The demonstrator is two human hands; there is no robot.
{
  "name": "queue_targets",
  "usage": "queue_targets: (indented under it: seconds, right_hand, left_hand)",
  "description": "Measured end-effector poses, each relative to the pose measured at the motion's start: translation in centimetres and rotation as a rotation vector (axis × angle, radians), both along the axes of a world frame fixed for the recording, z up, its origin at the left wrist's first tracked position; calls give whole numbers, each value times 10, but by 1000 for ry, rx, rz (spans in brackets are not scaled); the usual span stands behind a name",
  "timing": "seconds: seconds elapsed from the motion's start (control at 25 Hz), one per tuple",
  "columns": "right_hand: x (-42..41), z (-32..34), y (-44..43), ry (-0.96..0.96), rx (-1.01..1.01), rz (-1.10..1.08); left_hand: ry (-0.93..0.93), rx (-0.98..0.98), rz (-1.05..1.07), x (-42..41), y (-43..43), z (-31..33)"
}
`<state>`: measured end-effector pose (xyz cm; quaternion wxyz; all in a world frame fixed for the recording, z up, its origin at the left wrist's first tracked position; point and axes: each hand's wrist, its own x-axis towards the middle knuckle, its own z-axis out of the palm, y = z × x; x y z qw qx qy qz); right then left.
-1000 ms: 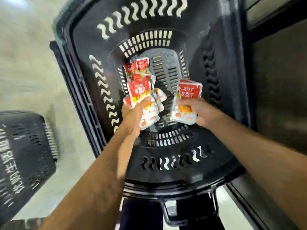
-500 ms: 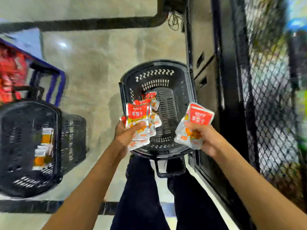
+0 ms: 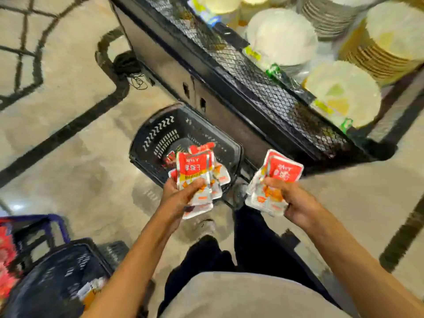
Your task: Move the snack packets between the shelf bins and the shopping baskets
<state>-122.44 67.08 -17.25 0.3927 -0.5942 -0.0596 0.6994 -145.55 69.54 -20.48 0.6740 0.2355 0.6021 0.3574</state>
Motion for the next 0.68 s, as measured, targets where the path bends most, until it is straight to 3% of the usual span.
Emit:
queue_targets:
  seconds: [0.36,0.68]
  right_hand:
    - [55,12,-218,43,36,-722]
    - [130,8,-403,-12,-23,-1186]
  left_hand:
    - [-124,50,-703,146,-56,24]
    - [-128,0,-1179,331,-206,29]
